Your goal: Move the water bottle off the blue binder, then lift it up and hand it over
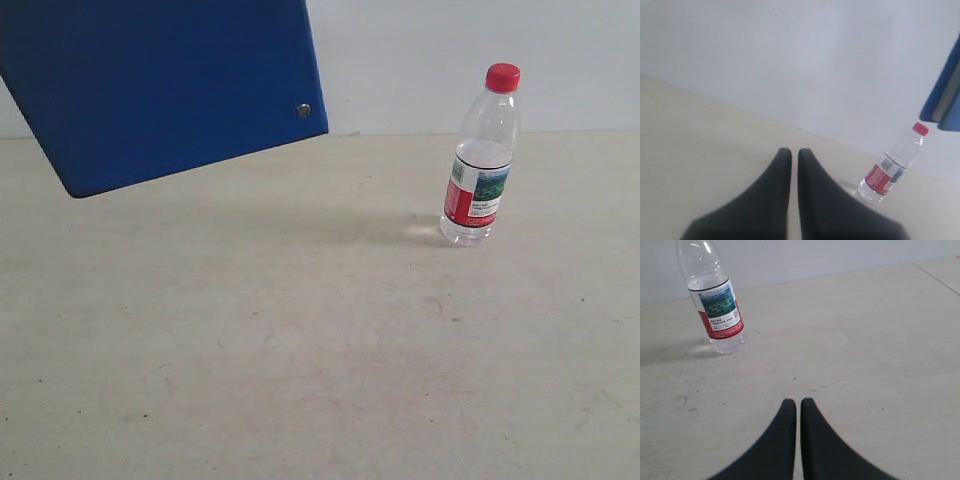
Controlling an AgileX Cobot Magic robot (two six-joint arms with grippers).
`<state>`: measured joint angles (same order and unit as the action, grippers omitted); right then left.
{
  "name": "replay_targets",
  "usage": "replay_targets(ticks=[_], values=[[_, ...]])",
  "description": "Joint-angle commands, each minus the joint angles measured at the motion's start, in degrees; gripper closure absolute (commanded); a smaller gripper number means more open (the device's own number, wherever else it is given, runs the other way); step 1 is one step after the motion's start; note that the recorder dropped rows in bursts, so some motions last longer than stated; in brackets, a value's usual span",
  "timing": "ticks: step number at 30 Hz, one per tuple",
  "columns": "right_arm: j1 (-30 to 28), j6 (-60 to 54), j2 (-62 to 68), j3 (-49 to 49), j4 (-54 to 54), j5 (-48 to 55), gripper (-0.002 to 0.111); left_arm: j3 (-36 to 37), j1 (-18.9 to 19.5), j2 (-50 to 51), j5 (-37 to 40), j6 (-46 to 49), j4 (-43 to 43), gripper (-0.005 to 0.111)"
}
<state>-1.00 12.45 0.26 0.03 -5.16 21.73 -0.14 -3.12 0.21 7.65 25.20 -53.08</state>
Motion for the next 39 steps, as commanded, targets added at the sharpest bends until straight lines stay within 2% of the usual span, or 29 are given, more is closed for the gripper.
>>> replay_targets(ticks=[1, 2, 4, 8, 16, 22, 26, 39], values=[[-0.17, -0.28, -0.26, -0.03, 0.12, -0.48, 0.108, 0.02, -0.27, -0.21, 3.12, -43.75, 38.22, 0.102], [-0.17, -0.28, -0.26, -0.03, 0.12, -0.48, 0.108, 0.14, -0.27, -0.21, 3.12, -51.12, 45.62, 0.102], [-0.17, -0.28, -0.26, -0.03, 0.12, -0.48, 0.108, 0.14, -0.27, -0.21, 2.72, -55.34, 52.62, 0.102], [-0.17, -0.28, -0.26, -0.03, 0.12, -0.48, 0.108, 0.14, -0.15, -0.21, 1.28, -52.51, 61.77, 0.102], [-0.17, -0.28, -0.26, -0.03, 0.12, -0.48, 0.108, 0.14, -0.15, -0.21, 1.77, -50.64, 64.81, 0.102], [-0.17, -0.28, -0.26, -0.03, 0.12, -0.48, 0.108, 0.14, -0.15, -0.21, 11.03, -49.1, 65.65, 0.102], [-0.17, -0.28, -0.26, -0.03, 0.12, -0.48, 0.108, 0.14, -0.15, -0.21, 11.02, -44.79, 65.75, 0.102], [-0.17, -0.28, -0.26, -0.03, 0.12, -0.48, 0.108, 0.14, -0.15, -0.21, 9.84, -44.79, 65.75, 0.102]])
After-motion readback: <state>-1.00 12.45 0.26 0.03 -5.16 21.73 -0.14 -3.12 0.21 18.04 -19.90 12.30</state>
